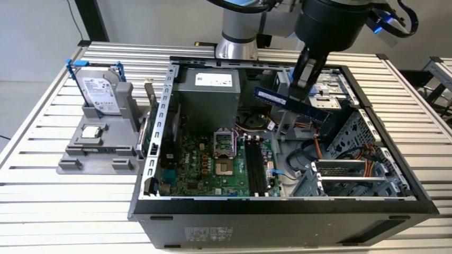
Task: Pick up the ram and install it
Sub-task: 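Insert the ram into the slot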
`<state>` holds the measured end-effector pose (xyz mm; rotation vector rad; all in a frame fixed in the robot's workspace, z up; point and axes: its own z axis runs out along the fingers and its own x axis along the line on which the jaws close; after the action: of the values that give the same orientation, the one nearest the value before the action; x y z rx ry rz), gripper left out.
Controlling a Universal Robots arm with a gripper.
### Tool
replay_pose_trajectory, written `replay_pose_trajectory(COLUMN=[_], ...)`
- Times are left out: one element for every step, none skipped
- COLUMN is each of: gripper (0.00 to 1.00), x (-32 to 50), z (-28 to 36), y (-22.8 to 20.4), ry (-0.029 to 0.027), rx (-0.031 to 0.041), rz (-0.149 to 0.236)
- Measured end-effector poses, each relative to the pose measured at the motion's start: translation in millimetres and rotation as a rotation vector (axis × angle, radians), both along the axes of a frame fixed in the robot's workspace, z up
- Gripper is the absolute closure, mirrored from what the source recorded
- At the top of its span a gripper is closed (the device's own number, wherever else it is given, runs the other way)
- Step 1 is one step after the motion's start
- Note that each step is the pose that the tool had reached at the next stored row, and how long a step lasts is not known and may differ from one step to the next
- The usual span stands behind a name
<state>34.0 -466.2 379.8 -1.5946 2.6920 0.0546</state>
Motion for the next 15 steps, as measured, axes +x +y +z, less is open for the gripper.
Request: replay_pose_trajectory(gripper=[1.0,1.0,1.0,1.0,1.0,1.0,1.0,1.0,1.0,1.0,1.0,1.0,1.0,1.0,1.0], x=[0.0,0.0,0.0,0.0,0.0,0.0,0.0,0.0,0.0,0.0,0.0,0.0,0.0,0.0,0.0], z=[0.0,0.0,0.0,0.0,0.0,0.0,0.0,0.0,0.0,0.0,0.0,0.0,0.0,0.0,0.0], y=[0.0,0.0,0.0,0.0,0.0,0.0,0.0,0.0,0.0,0.0,0.0,0.0,0.0,0.0,0.0], ry=[0.0,0.0,0.0,0.0,0.0,0.0,0.0,0.0,0.0,0.0,0.0,0.0,0.0,0.0,0.0], rx=[0.0,0.0,0.0,0.0,0.0,0.0001,0.0001,0.0,0.0,0.0001,0.0001,0.0,0.0001,0.0,0.0], rz=[-0.009,-0.019,-0.029,-0.039,-0.048,-0.058,-0.068,-0.079,-0.089,-0.101,-0.112,-0.123,-0.134,-0.145,-0.156])
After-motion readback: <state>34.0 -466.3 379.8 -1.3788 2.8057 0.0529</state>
